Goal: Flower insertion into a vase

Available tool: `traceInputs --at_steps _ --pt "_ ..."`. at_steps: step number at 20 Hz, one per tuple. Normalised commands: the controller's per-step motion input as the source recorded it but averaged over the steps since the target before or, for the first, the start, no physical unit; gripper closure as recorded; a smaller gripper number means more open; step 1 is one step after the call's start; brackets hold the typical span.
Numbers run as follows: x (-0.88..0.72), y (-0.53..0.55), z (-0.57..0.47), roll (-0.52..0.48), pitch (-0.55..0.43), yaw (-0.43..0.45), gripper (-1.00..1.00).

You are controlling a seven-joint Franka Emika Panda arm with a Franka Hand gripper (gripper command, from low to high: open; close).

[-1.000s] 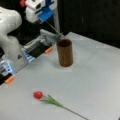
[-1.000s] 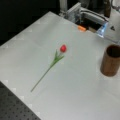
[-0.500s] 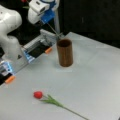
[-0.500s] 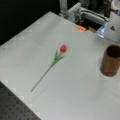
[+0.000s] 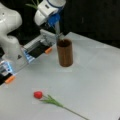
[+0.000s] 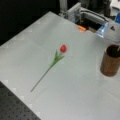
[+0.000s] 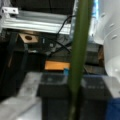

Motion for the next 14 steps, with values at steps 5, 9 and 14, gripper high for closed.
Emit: traceInputs --at_steps 5,9,14 --pt "0.34 0.0 0.06 -0.227 0.344 -0.013 1.0" --pt "0.34 0.03 0.02 -0.26 0.288 -0.055 1.0" --pt "0.31 0.02 -0.11 -0.263 0.171 -0.014 1.0"
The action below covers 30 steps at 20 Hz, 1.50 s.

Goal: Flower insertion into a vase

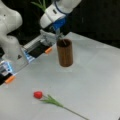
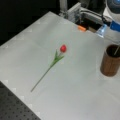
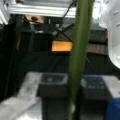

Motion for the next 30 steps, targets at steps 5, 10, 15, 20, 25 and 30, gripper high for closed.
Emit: traceInputs --at_steps 5,10,15,20,25,30 --pt "0.3 -0.01 -0.21 -0.23 0.096 0.029 1.0" --pt "0.34 -0.04 -0.4 -0.182 0.029 0.064 1.0" --pt "0.26 -0.06 -0.34 -0.098 -0.043 0.077 1.0" --pt "0.09 -0.02 -0.03 -0.054 -0.103 0.071 -1.0" --pt "-0.05 0.01 0.27 -0.069 -0.107 0.09 -1.0" --pt "-0.13 -0.05 0.25 -0.086 -0.185 0.076 -1.0"
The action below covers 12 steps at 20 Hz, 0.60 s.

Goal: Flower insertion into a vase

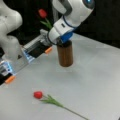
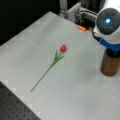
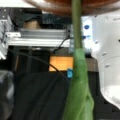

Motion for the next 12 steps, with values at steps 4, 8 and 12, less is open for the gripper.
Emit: traceInputs --at_steps 4,8,12 --pt "-0.19 -0.2 0.16 -0.099 -0.289 0.048 -1.0" --pt "-0.26 -0.36 0.08 -0.111 -0.553 0.005 -1.0" --pt "-0.39 -0.48 0.05 -0.043 -0.849 -0.019 -1.0"
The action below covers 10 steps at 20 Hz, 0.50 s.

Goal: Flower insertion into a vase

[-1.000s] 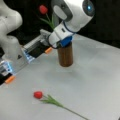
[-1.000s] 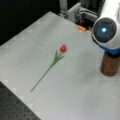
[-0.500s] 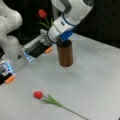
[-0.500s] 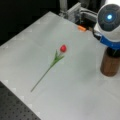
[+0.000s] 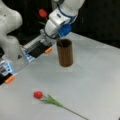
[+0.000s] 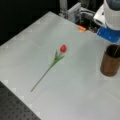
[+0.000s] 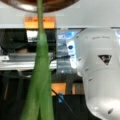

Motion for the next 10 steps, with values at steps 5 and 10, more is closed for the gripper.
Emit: traceInputs --at_steps 5,10 --pt "-0.45 -0.53 0.07 0.054 -0.815 0.031 -1.0" --pt "-0.22 -0.44 0.02 0.09 -0.508 0.077 -1.0"
